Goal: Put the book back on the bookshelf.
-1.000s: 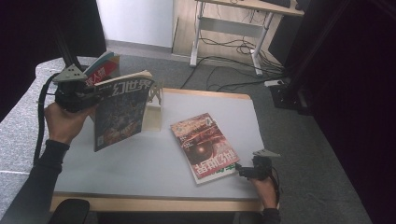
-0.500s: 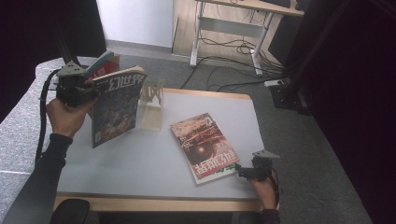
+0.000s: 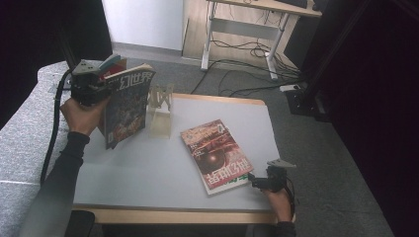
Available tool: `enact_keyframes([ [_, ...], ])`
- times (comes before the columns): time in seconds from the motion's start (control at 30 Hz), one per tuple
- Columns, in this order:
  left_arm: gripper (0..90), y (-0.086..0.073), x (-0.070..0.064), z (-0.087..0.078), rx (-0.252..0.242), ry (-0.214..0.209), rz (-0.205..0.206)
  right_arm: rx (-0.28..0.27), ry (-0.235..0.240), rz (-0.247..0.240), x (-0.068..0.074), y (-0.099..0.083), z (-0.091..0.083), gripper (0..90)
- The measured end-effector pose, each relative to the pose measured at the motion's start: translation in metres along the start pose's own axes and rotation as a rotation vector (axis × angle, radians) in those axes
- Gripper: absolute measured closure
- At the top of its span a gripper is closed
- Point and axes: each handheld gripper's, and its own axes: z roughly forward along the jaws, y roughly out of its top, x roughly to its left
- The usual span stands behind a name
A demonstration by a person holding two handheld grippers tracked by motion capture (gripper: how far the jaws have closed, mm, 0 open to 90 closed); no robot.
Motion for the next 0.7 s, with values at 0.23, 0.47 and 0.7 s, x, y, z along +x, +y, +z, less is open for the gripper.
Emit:
enact_keyframes([
  [0.23, 82.5, 0.001, 0.002, 0.012, -0.022, 0.001, -0.017, 0.0, 0.011, 0.014, 0.0, 0.0, 0.001, 0.0],
  [0.47, 82.5, 0.001, 0.006, 0.025, -0.036, -0.001, -0.037, 0.001, 0.023, 0.023, -0.001, -0.001, 0.002, 0.0],
  [0.7, 82.5, 0.0, 0.007, 0.039, -0.048, 0.001, -0.04, 0.0, 0.03, 0.03, -0.002, -0.001, 0.002, 0.0],
])
